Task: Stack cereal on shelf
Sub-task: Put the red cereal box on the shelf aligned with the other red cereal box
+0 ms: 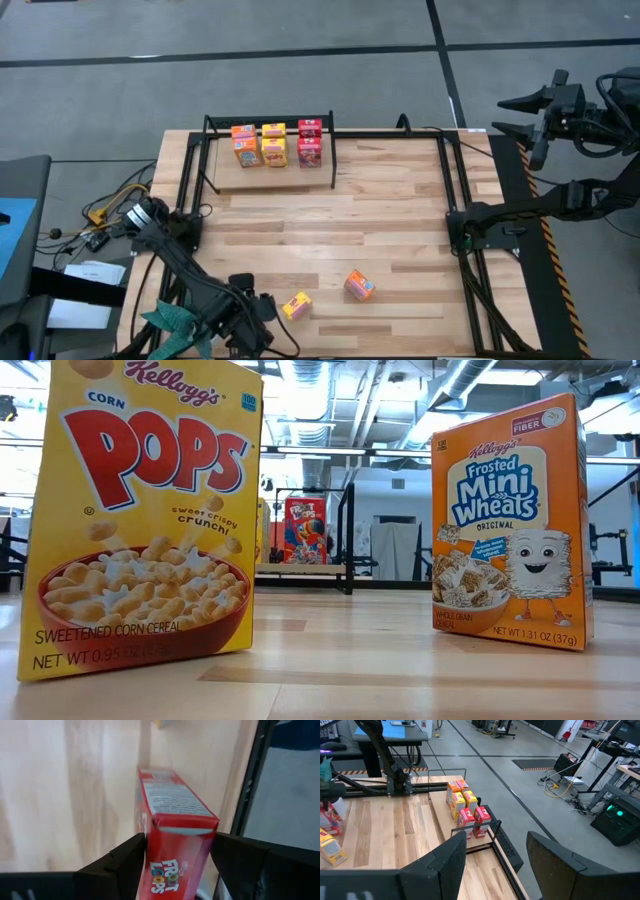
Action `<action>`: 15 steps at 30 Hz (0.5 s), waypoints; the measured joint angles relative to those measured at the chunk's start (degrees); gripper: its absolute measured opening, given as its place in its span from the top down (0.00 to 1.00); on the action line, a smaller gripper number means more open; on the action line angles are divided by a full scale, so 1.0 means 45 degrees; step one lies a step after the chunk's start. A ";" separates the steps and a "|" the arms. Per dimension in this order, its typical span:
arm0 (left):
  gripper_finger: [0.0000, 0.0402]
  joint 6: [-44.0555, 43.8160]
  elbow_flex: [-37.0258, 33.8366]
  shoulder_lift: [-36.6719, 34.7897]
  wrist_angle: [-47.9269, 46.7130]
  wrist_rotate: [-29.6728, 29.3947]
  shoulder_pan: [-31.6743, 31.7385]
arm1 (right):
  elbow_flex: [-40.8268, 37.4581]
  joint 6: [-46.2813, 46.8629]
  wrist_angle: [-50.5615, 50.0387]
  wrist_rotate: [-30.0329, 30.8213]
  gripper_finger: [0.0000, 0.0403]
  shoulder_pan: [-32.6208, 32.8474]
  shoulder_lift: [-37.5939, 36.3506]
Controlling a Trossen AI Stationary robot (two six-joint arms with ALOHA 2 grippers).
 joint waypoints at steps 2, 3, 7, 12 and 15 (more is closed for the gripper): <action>0.48 0.0239 0.0322 0.0000 -0.0486 -0.0023 0.0083 | 0.0000 0.0000 0.0004 0.0000 0.42 0.0000 0.0000; 0.48 0.0369 0.0478 0.0000 -0.0729 -0.0032 0.0148 | 0.0000 0.0000 0.0005 0.0000 0.42 -0.0003 0.0000; 0.48 0.0865 0.0975 0.0000 -0.1527 -0.0304 0.0403 | 0.0000 -0.0005 0.0001 0.0000 0.42 -0.0001 0.0000; 0.48 0.1551 0.1112 -0.0005 -0.1727 -0.0384 0.0840 | 0.0000 -0.0005 0.0001 0.0000 0.42 -0.0004 0.0000; 0.48 0.1590 0.1112 -0.0005 -0.1745 -0.0584 0.0985 | 0.0000 -0.0010 0.0005 0.0000 0.42 0.0000 0.0005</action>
